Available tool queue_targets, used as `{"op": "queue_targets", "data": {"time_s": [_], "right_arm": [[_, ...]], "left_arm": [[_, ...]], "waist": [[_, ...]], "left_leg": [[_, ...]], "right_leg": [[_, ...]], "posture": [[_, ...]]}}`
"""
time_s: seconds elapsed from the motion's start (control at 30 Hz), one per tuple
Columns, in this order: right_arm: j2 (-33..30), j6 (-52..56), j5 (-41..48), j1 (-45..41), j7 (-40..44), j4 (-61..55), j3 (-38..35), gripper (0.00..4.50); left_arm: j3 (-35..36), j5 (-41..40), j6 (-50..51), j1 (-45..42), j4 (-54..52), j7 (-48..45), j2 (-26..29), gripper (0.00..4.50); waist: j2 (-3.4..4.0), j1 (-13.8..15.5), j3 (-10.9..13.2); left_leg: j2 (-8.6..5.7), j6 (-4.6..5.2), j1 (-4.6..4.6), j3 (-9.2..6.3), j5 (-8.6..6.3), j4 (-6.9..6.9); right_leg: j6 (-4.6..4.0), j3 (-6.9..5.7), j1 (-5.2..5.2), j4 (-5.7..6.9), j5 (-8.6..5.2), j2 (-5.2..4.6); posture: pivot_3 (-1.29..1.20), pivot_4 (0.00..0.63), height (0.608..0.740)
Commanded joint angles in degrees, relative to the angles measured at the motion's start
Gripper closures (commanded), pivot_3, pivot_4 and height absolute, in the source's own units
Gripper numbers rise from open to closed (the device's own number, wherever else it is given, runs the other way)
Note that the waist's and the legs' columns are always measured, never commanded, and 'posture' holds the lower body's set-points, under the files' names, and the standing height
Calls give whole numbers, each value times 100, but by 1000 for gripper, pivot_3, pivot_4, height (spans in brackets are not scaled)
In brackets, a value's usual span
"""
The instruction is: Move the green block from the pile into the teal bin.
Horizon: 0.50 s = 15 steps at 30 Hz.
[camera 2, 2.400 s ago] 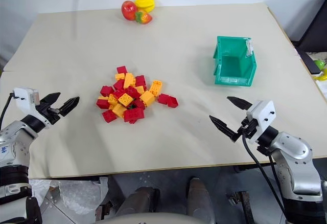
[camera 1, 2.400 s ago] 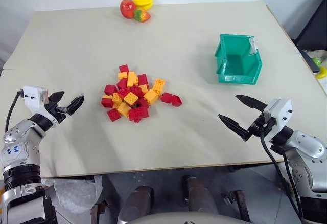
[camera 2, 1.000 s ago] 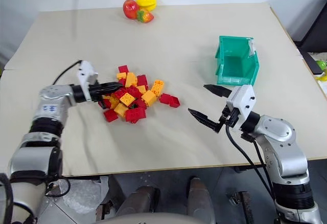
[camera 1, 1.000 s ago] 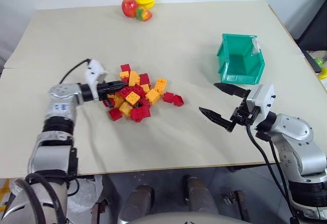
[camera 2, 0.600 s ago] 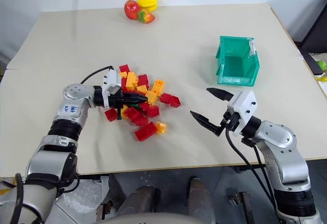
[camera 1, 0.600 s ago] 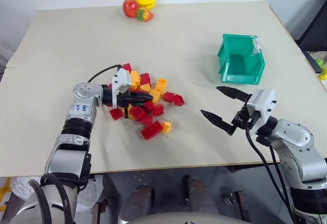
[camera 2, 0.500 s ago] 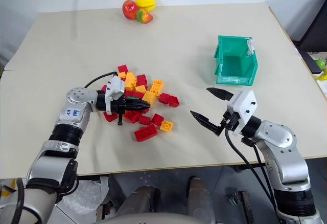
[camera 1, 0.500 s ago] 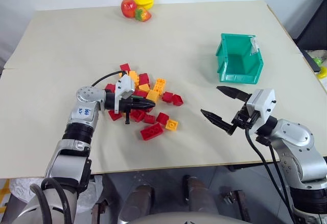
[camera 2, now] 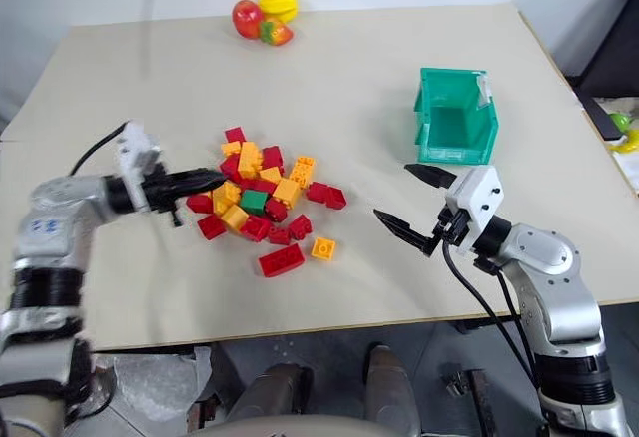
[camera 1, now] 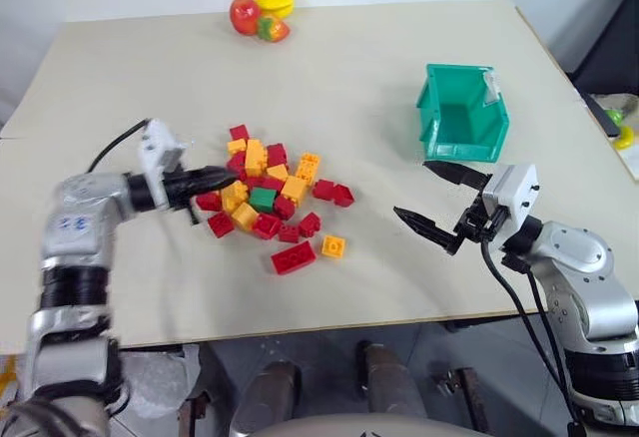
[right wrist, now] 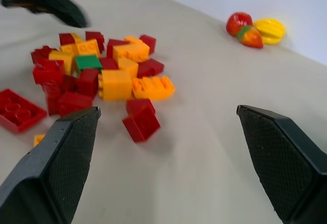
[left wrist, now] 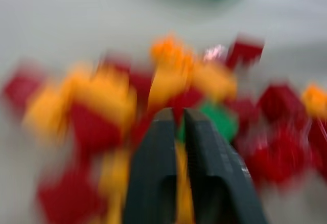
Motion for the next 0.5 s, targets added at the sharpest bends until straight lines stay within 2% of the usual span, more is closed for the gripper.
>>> {"op": "queue_targets", "data": {"time_s": [0.03, 0.23, 0.37, 0.5], "right_arm": [[-88, -101, 68, -154, 202, 72, -49, 0], [-74, -143, 10, -497, 409, 414, 24, 0], [-30, -161, -23, -609, 456, 473, 73, 0], [12, -149, -37, -640, 438, 448, 85, 0]], "left_arm": [[489, -498, 314, 360, -619, -228, 384, 3010], [637, -585, 254, 876, -619, -537, 933, 1189], [492, -558, 129, 797, -622, -707, 1056, 47], [113, -339, -205, 195, -333, -582, 879, 47]], "waist": [[4, 4, 8], [9, 27, 13], [12, 15, 14], [9, 48, 15]], "left_leg": [[0, 0, 0, 0, 0, 1], [-5, -1, 3, -3, 0, 8], [-2, -2, 2, -3, 0, 6], [-4, -2, -3, -4, 0, 11]], "right_leg": [[0, -1, 0, 0, 0, -1], [-2, -3, 6, -12, -1, -8], [-3, -4, 4, -8, -1, -6], [-2, -7, 4, -8, -1, -6]], "posture": [[0, 150, 740], [0, 150, 740], [0, 150, 740], [0, 150, 740]]}}
